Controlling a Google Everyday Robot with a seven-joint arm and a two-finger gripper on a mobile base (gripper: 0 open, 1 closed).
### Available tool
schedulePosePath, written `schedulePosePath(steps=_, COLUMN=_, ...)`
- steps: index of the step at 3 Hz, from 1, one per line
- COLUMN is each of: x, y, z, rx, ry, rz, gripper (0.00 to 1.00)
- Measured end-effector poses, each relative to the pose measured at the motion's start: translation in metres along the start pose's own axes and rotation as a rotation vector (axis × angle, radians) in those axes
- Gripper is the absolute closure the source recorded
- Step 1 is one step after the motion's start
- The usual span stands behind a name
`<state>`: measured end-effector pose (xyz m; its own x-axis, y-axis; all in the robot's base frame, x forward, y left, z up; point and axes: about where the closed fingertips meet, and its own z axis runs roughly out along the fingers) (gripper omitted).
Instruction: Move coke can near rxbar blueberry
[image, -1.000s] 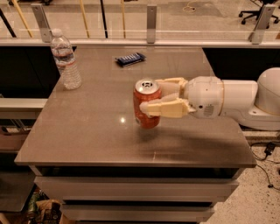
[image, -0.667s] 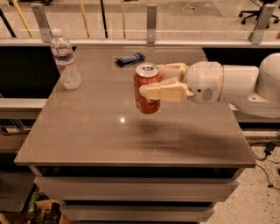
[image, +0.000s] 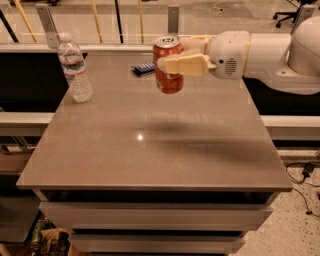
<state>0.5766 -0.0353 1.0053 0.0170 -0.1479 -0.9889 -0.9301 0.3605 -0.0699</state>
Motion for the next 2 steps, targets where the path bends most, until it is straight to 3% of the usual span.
schedulePosePath(steps=2, x=-0.004, y=-0.062, z=0.027, rx=0.084, ry=0.004, rz=-0.004, gripper=1.0)
